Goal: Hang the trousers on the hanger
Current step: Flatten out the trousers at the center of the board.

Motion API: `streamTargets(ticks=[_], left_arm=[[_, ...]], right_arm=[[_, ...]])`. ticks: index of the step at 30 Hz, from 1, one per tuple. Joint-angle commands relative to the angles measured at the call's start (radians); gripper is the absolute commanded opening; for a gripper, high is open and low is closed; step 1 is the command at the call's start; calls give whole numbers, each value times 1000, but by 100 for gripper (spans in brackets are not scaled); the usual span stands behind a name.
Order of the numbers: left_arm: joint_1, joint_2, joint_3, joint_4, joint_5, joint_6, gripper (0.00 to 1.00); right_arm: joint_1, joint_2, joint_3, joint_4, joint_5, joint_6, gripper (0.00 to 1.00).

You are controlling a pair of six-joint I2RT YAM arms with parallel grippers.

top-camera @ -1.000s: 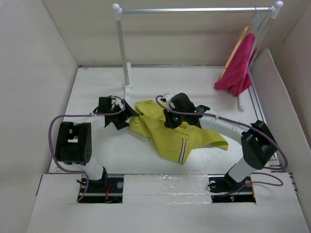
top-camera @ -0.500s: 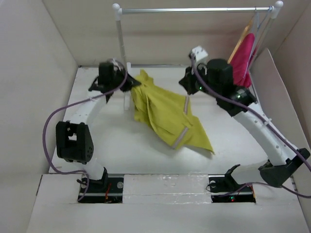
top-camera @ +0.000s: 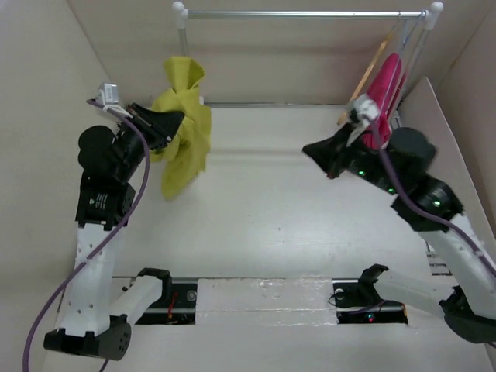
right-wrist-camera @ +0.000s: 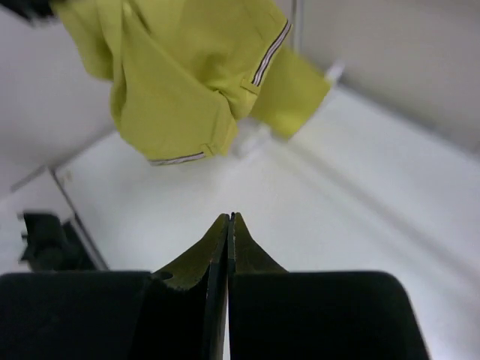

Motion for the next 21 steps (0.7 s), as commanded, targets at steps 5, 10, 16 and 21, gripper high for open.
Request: streamTargets(ticks=[5, 10, 16, 21], left_arm=[[-55, 72, 61, -12, 131, -91, 0], [-55, 104, -29, -7, 221, -134, 0], [-55, 274, -192, 57, 313, -103, 0], [-338, 624, -93, 91, 198, -31, 28]], right_arm=[[43, 18, -245, 77, -71, 134, 26], [121, 80, -285, 69, -124, 131, 73], [250, 135, -386, 68, -82, 162, 87], [302, 184, -546, 120, 15, 197, 90]])
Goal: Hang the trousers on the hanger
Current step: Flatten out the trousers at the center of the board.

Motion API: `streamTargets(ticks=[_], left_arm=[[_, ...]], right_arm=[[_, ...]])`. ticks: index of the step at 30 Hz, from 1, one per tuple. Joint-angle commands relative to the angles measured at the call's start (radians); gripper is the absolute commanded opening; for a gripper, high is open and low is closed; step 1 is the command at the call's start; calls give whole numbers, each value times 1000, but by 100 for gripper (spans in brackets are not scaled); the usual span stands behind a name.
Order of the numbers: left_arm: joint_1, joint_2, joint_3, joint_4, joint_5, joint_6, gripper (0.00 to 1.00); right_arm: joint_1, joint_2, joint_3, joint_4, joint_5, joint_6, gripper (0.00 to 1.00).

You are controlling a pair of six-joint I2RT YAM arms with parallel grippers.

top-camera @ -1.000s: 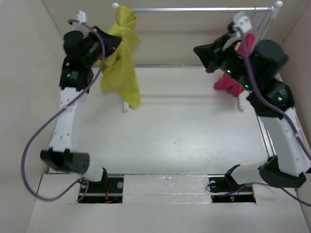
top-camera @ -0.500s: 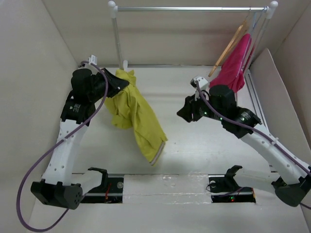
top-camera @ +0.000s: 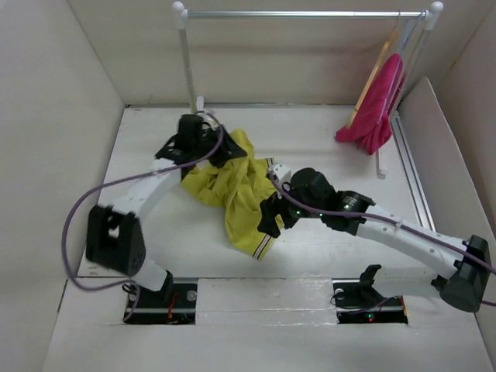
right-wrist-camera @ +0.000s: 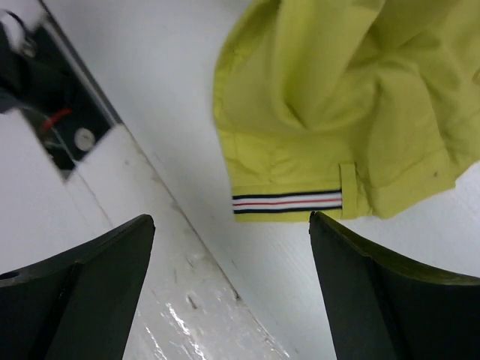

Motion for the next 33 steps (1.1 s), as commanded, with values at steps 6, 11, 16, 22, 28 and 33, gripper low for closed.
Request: streamTargets(ticks=[6, 11, 16, 22, 28, 33], left_arm=[[-244, 301, 239, 90, 49, 64, 62], [-88, 69, 216, -28, -119, 178, 72], [75, -173, 43, -79, -312, 268, 81], [259, -215, -267, -84, -304, 252, 84], [285, -39, -348, 76, -117, 217, 85], [232, 127, -330, 206, -8, 169, 85]], right_arm=[[182, 79, -143, 144, 265, 129, 82], [214, 154, -219, 236, 319, 181, 68], [242, 281, -223, 278, 322, 124, 83], [264, 534, -114, 233, 379, 61, 82], [264, 525, -112, 152, 500, 146, 14], [264, 346, -124, 88, 552, 161, 0]])
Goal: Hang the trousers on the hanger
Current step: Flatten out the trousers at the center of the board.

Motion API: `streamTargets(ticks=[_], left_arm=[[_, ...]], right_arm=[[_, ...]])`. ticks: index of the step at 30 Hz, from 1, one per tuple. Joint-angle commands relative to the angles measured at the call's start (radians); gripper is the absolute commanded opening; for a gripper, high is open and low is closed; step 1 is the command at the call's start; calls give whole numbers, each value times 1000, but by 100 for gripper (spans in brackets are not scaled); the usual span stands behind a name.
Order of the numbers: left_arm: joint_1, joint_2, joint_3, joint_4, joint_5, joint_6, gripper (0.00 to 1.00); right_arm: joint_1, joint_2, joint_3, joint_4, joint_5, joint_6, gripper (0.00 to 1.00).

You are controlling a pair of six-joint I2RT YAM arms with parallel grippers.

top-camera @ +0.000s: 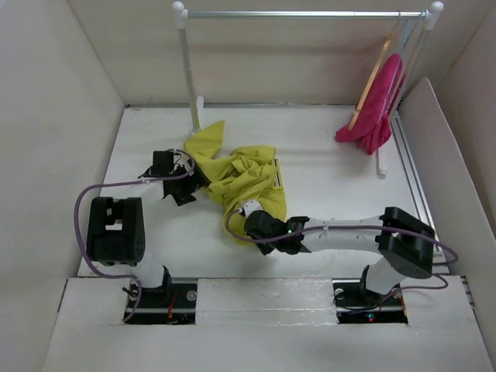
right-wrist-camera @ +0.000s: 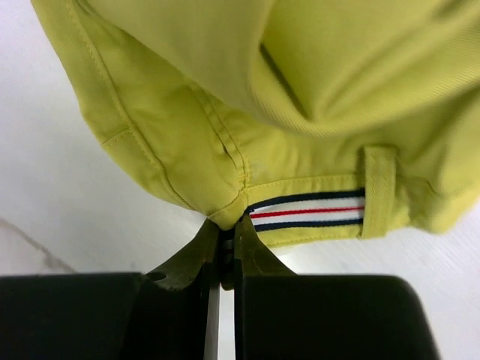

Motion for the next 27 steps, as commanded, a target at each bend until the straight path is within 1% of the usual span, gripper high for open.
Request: streamTargets(ticks=[1, 2, 3, 5, 6, 7, 8, 9, 10, 11, 12, 13, 14, 15, 16, 17, 18, 19, 20, 23, 24, 25, 26, 27], left_arm=[[-46, 19, 29, 183, 148, -60, 85], [-60, 51, 22, 257, 170, -80, 85], [-60, 72, 20, 290, 193, -101, 84], [-77, 104, 20, 344, 236, -140, 69], [-89, 104, 19, 394, 253, -157, 58], [-89, 99, 16, 422, 280, -175, 10], [-89, 63, 14, 442, 322, -205, 0], [-77, 29, 17, 447, 328, -215, 0], [-65, -14, 23, 435, 324, -218, 0], [-47, -114, 49, 383, 319, -215, 0], [-4, -179, 72, 335, 302, -201, 0], [18, -231, 110, 277, 249, -175, 0], [38, -323, 211, 126, 217, -140, 0], [58, -360, 273, 40, 175, -58, 0], [82, -388, 339, -33, 87, -19, 0], [82, -428, 455, -149, 43, 16, 0], [95, -444, 503, -195, 5, 67, 0], [95, -456, 550, -231, -70, 82, 0], [95, -474, 625, -293, -102, 95, 0], [95, -496, 735, -387, -211, 124, 0], [95, -500, 749, -404, -245, 132, 0], [95, -503, 762, -427, -315, 148, 0], [95, -500, 767, -435, -349, 158, 0], [95, -496, 769, -437, -377, 168, 0]], right_arm=[[-1, -134, -9, -110, 68, 31, 0], [-1, -165, -2, -127, 68, 28, 0], [-1, -229, 3, -145, 73, 29, 0], [-1, -291, 35, -211, 80, 34, 0], [-1, -323, 55, -241, 97, 32, 0], [-1, -390, 78, -303, 108, 29, 0], [-1, -426, 106, -334, 120, 16, 0], [-1, -458, 174, -366, 150, 5, 0], [-1, -512, 222, -437, 163, -15, 0], [-1, -532, 277, -476, 177, -27, 0], [-1, -549, 401, -516, 206, -35, 0], [-1, -572, 469, -589, 220, -43, 0], [-1, -578, 536, -626, 238, -59, 0], [-1, -583, 674, -657, 263, -64, 0], [-1, -587, 739, -706, 269, -76, 0], [-1, -593, 800, -726, 273, -81, 0], [-1, -595, 858, -742, 278, -87, 0], [-1, -596, 961, -771, 274, -92, 0], [-1, -596, 1012, -785, 272, -90, 0], [-1, -601, 1148, -820, 244, -84, 0], [-1, -612, 1175, -828, 247, -77, 0], [-1, -621, 1205, -832, 250, -66, 0], [-1, -632, 1206, -831, 254, -61, 0], [-1, -654, 1194, -835, 292, -52, 0]])
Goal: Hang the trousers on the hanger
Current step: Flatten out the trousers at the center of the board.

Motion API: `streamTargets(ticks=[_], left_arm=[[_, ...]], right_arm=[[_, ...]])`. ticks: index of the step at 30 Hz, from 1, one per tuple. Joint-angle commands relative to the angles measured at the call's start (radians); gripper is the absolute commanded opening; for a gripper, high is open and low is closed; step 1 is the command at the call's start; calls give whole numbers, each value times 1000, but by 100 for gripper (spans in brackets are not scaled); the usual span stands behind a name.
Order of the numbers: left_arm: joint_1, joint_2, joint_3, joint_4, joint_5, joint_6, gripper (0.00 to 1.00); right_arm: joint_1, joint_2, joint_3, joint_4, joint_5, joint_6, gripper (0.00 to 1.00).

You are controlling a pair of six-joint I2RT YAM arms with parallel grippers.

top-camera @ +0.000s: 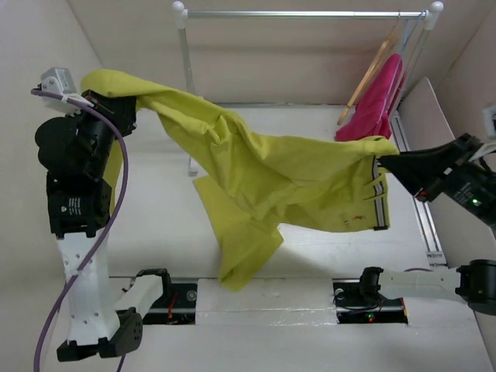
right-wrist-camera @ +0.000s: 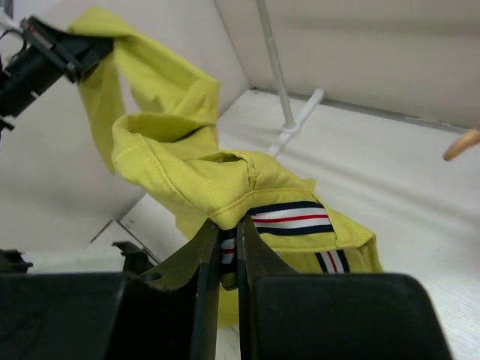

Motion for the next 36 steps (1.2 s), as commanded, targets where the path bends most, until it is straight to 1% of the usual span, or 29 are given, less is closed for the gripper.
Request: streamTargets(ticks=[1, 4, 5, 6, 8, 9, 10, 11, 12, 13, 14, 15, 17, 19, 20, 22, 23, 24, 25, 26, 27, 28, 29, 30, 31, 33, 34, 35, 36], left_arm=[[-2, 69, -19, -150, -184, 89, 0], [-2, 146, -71, -109, -175, 111, 0], [-2, 207, -91, -80, -172, 104, 0], [-20, 236, -108, -58, -166, 94, 0], [-30, 313, -157, 1, -181, 71, 0], [-45, 338, -176, 20, -184, 51, 0], [-45, 381, -209, 57, -184, 36, 0], [-45, 407, -222, 68, -184, 36, 0], [-45, 440, -223, 71, -186, 27, 0], [-45, 498, -217, 65, -184, 25, 0], [-45, 519, -190, 43, -175, 18, 0], [-45, 524, -184, 45, -148, 11, 0], [-45, 470, -188, 96, -94, 1, 0], [-45, 430, -161, 108, -101, -21, 0], [-45, 409, -92, 91, -111, -28, 0], [-45, 409, 2, 69, -102, -53, 0], [-45, 409, 99, 62, -94, -91, 0], [-15, 410, 146, 63, -80, -116, 0], [-1, 410, 193, 68, -50, -140, 0], [8, 413, 289, 68, -45, -180, 0], [27, 416, 337, 60, -46, -192, 0], [27, 418, 393, 51, -72, -202, 0], [27, 416, 496, 28, -100, -200, 0], [27, 416, 535, 16, -124, -188, 0], [27, 406, 569, 8, -156, -183, 0], [27, 372, 573, -1, -178, -168, 0], [27, 323, 539, 3, -183, -167, 0], [27, 295, 431, 20, -175, -165, 0], [27, 260, 366, 34, -168, -156, 0]], right_arm=[[0, -26, 0, -56, 96, 38, 0], [0, -23, -144, -111, 225, 73, 0], [0, -15, -190, -116, 271, 83, 0], [-14, -4, -294, -114, 340, 87, 0], [-118, 29, -385, -53, 365, 55, 0], [-166, 37, -487, -10, 330, 25, 0], [-272, 49, -599, 84, 263, -27, 0], [-334, 52, -600, 135, 262, -50, 0], [-396, 59, -649, 180, 159, -70, 0], [-452, 65, -730, 256, 111, -95, 0], [-543, 71, -752, 283, 74, -104, 0], [-575, 71, -758, 304, 2, -112, 0], [-615, 54, -747, 393, -68, -159, 0], [-643, 43, -712, 471, -151, -196, 0], [-652, 52, -645, 490, -179, -209, 0], [-666, 143, -539, 519, -259, -229, 0], [-680, 189, -378, 518, -283, -236, 0], [-680, 244, -270, 513, -317, -244, 0], [-691, 357, -146, 484, -336, -252, 0], [-691, 417, -11, 464, -357, -261, 0], [-691, 475, 296, 438, -389, -267, 0], [-691, 587, 452, 386, -405, -276, 0], [-691, 618, 581, 380, -423, -276, 0], [-691, 614, 634, 396, -467, -270, 0], [-704, 577, 582, 468, -478, -259, 0], [-705, 394, 398, 536, -478, -240, 0], [-705, 322, 169, 545, -471, -223, 0], [-705, 181, 53, 544, -459, -213, 0], [-705, 112, -59, 520, -422, -204, 0]])
